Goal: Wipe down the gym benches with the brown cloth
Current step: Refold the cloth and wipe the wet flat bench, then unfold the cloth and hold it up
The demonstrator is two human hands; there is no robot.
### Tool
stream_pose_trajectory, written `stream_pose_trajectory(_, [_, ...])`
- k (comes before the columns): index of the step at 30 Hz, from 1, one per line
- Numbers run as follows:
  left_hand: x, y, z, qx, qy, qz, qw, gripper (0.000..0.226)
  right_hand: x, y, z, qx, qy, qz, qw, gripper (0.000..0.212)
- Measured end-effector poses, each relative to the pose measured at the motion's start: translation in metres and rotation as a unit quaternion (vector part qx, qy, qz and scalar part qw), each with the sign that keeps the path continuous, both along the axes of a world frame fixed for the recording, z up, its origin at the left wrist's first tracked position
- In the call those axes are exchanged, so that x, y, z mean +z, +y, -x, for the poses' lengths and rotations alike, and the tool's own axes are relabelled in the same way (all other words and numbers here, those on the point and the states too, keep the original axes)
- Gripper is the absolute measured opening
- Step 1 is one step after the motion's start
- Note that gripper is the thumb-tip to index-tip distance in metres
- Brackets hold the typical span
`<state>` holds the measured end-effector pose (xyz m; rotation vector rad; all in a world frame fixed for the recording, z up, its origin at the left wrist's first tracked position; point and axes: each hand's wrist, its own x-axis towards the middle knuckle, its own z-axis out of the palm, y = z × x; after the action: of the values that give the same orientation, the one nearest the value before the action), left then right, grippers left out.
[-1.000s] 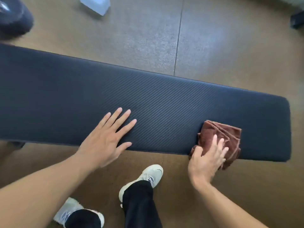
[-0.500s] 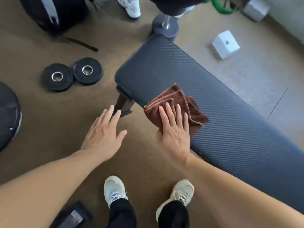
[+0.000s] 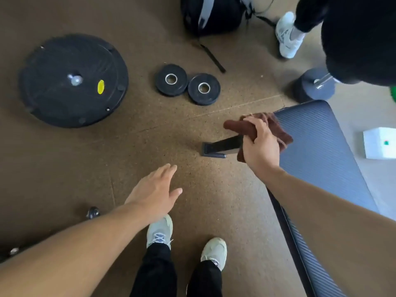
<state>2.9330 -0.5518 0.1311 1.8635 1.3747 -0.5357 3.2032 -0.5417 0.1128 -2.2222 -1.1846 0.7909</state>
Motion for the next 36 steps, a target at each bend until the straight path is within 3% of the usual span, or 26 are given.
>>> stream_pose_trajectory(3, [0.043,-0.010,0.008,0.028,-0.021,0.034,0.999,0.074,0.056,0.000,0.033,-0.072,0.169,0.035,0.982,0.032])
stream_pose_trajectory(7, [0.129,-0.020,0.007,0.215,-0.137,0.070,0.964,0.089,0.138,-0.007,0.086,-0.160,0.398,0.096,0.898,0.022])
stream_pose_trajectory(10, [0.200,-0.029,0.009,0.284,-0.198,0.031,0.938,0.070,0.207,-0.007,0.123,-0.182,0.499,0.129,0.837,0.025])
stream_pose_trajectory(12, [0.235,-0.031,0.015,0.333,-0.212,-0.006,0.919,0.054,0.243,0.000,0.147,-0.162,0.522,0.149,0.824,0.028])
stream_pose_trajectory(16, [0.279,-0.020,0.046,0.447,-0.254,-0.024,0.857,0.024,0.289,0.030,0.198,-0.050,0.437,0.204,0.875,0.028])
stream_pose_trajectory(19, [0.302,0.004,0.080,0.523,-0.295,-0.004,0.800,0.022,0.308,0.062,0.235,0.098,0.310,0.199,0.925,0.057])
stream_pose_trajectory(20, [0.308,0.014,0.094,0.540,-0.300,-0.005,0.786,0.023,0.310,0.074,0.245,0.163,0.260,0.187,0.933,0.058])
stream_pose_trajectory(22, [0.316,0.031,0.124,0.561,-0.292,-0.007,0.775,0.022,0.317,0.095,0.263,0.286,0.188,0.188,0.921,0.034])
stream_pose_trajectory(24, [0.323,0.043,0.154,0.592,-0.284,0.001,0.754,0.019,0.322,0.112,0.280,0.353,0.157,0.204,0.900,0.039])
stream_pose_trajectory(26, [0.328,0.058,0.183,0.633,-0.280,-0.004,0.722,0.016,0.324,0.130,0.296,0.366,0.146,0.204,0.896,0.049])
stream_pose_trajectory(30, [0.339,0.091,0.234,0.720,-0.269,0.009,0.639,0.014,0.313,0.165,0.320,0.433,0.098,0.246,0.861,0.041])
stream_pose_trajectory(33, [0.342,0.116,0.265,0.736,-0.251,-0.009,0.629,0.016,0.311,0.203,0.349,0.438,0.125,0.232,0.860,0.042])
stream_pose_trajectory(36, [0.346,0.146,0.297,0.757,-0.242,-0.017,0.606,0.018,0.324,0.253,0.385,0.407,0.189,0.246,0.859,0.020])
